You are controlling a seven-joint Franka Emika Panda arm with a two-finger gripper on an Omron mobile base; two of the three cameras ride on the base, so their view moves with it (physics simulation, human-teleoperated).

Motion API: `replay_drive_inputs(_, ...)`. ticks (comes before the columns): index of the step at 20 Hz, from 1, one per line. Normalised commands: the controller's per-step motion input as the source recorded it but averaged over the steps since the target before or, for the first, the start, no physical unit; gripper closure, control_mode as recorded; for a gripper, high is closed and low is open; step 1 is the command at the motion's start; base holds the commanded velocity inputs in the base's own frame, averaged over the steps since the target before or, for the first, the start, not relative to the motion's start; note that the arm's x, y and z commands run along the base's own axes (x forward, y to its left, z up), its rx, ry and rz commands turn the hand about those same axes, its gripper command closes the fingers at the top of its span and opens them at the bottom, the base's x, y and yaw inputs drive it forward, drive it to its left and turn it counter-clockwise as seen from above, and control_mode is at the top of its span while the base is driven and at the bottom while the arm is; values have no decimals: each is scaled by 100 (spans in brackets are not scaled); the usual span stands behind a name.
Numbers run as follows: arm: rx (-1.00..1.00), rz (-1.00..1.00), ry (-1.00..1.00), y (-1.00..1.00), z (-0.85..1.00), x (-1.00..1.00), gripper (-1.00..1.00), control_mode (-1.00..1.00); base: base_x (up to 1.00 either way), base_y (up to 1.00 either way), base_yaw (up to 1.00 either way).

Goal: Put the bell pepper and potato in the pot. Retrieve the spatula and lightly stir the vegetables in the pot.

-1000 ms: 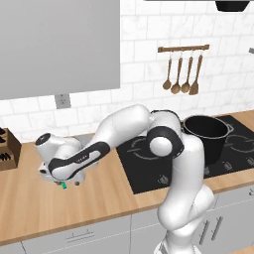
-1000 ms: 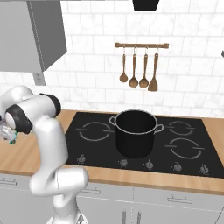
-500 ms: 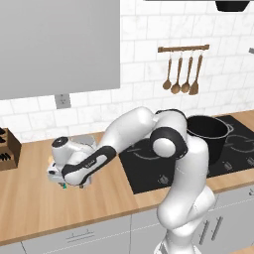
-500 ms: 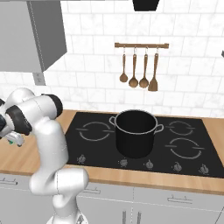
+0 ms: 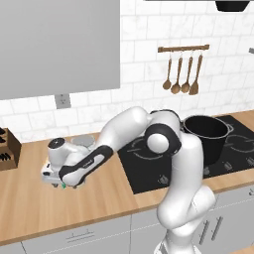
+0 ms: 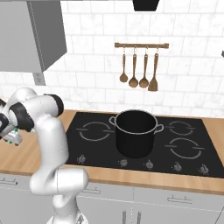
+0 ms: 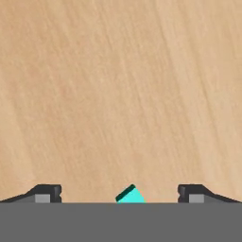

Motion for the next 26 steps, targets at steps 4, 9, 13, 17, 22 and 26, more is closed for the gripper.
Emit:
replay_drive_inputs(4, 0, 1, 1, 16, -19, 39, -100, -100, 0, 0, 0)
replay_drive_inputs(9, -3, 1, 2, 15, -52, 44, -100, -100, 0, 0, 0)
replay_drive_inputs(13, -7, 1, 0, 6, -68, 3, -100, -100, 0, 0, 0)
replay_drive_inputs(17, -7, 0, 0, 0, -66, -16, 100, -100, 0, 0, 0)
replay_drive_inputs(22, -1, 0, -7, -4, -20, -35, 100, -100, 0, 0, 0)
replay_drive_inputs(26, 0, -1, -15, -24, 11, -53, 100, -100, 0, 0, 0)
